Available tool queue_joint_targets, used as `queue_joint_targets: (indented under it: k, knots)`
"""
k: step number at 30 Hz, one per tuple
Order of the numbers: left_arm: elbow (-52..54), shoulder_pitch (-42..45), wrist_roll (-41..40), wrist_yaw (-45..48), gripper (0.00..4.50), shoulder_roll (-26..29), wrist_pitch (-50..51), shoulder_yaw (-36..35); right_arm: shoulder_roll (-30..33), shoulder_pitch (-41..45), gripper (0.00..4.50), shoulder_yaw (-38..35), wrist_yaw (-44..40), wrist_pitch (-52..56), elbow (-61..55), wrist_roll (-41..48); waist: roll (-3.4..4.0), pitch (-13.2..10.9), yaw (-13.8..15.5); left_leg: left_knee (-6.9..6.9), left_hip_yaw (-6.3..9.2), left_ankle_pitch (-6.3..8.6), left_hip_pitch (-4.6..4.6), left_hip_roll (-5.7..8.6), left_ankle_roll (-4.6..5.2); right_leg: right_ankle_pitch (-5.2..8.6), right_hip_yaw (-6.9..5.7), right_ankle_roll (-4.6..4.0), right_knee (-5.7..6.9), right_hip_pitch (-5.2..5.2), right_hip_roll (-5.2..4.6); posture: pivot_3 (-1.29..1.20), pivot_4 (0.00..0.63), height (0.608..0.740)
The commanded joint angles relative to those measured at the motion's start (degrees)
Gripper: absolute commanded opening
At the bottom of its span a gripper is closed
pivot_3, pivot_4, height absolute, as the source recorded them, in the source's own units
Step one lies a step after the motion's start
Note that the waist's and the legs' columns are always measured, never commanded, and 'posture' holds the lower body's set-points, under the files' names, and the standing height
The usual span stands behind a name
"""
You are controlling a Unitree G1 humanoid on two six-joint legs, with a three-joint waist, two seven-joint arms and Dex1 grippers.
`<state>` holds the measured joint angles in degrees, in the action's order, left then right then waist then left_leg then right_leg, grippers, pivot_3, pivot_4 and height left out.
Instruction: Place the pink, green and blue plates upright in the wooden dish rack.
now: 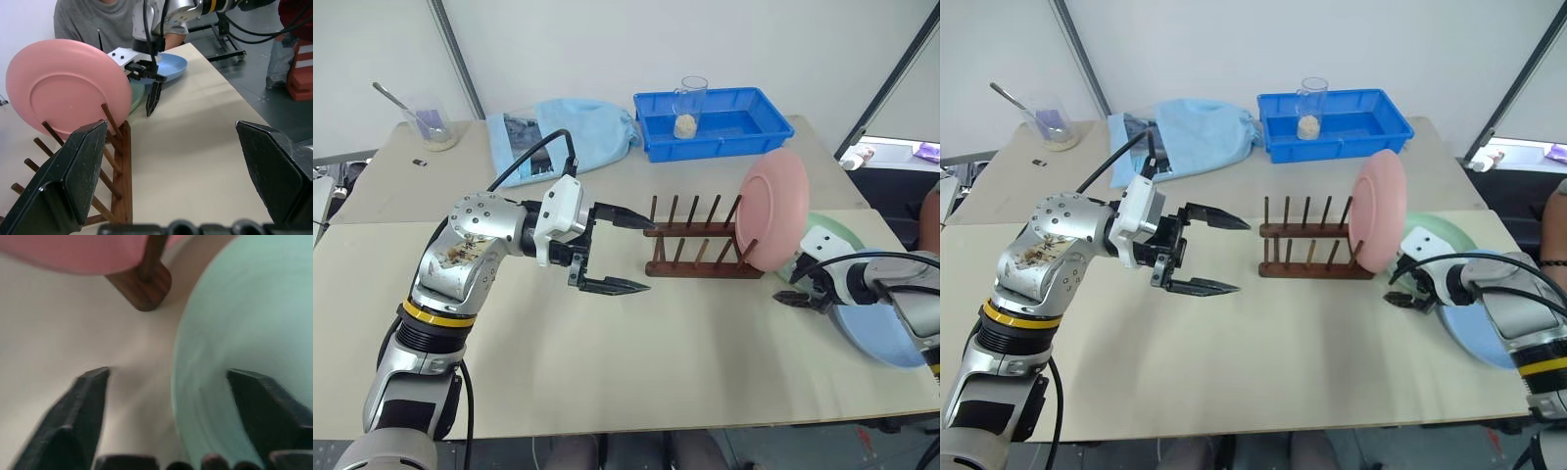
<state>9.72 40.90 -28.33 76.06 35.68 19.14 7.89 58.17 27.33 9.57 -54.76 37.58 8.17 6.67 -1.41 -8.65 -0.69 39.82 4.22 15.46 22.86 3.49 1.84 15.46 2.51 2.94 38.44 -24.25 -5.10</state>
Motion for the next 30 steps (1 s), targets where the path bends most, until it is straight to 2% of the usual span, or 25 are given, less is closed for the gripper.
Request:
queue_joint_targets:
  k: [1, 7, 9, 16, 30]
  knots:
    - [2.09, 0.6, -0.35, -0.5, 4.5, 0.54, -0.18, -1.08, -0.28, 2.18, 2.61, -0.84, -0.95, -1.1, 2.34, -1.02, 0.0, 0.0, 0.0, 0.0, 0.0, 0.0, 0.0, 0.01, 0.0, 0.0, 0.0, 0.0, 0.0, 0.0, -0.01, 0.0, 0.15, 0.74]
    - [2.53, 0.23, -0.58, -1.27, 4.5, 0.97, 0.35, -1.61, -0.38, 2.39, 0.56, -1.79, -1.36, -1.66, 2.46, -1.68, 0.0, 0.0, -0.01, 0.0, 0.0, 0.0, 0.01, 0.03, 0.0, 0.0, 0.0, 0.0, 0.0, -0.01, -0.04, 0.0, 0.15, 0.74]
    - [2.64, 0.08, -0.75, -1.67, 4.5, 1.2, 0.68, -1.86, -0.09, 1.79, 0.02, -2.73, -1.51, -1.38, 0.66, -1.27, 0.0, 0.0, 0.0, 0.0, 0.0, 0.0, -0.01, 0.02, 0.0, 0.0, -0.01, 0.0, 0.0, 0.02, -0.03, 0.0, 0.15, 0.74]
    - [2.63, -0.14, -1.53, -3.36, 4.5, 1.4, 2.0, -2.84, 0.34, 0.97, 0.02, -7.17, -0.77, 1.09, -5.01, 0.12, 0.0, 0.0, -0.13, 0.01, 0.0, 0.0, -0.01, 0.01, 0.0, -0.01, 0.01, 0.01, 0.05, -0.02, -0.03, 0.0, 0.15, 0.74]
    - [2.34, 0.38, -2.61, -6.02, 4.5, 0.53, 3.84, -3.94, -4.02, 9.8, 0.02, -15.57, 11.07, 0.77, -1.39, 0.18, 0.01, 0.0, 0.02, -0.02, 0.0, 0.0, 0.04, 0.08, -0.01, -0.01, 0.02, 0.01, 0.02, -0.07, -0.11, 0.0, 0.15, 0.74]
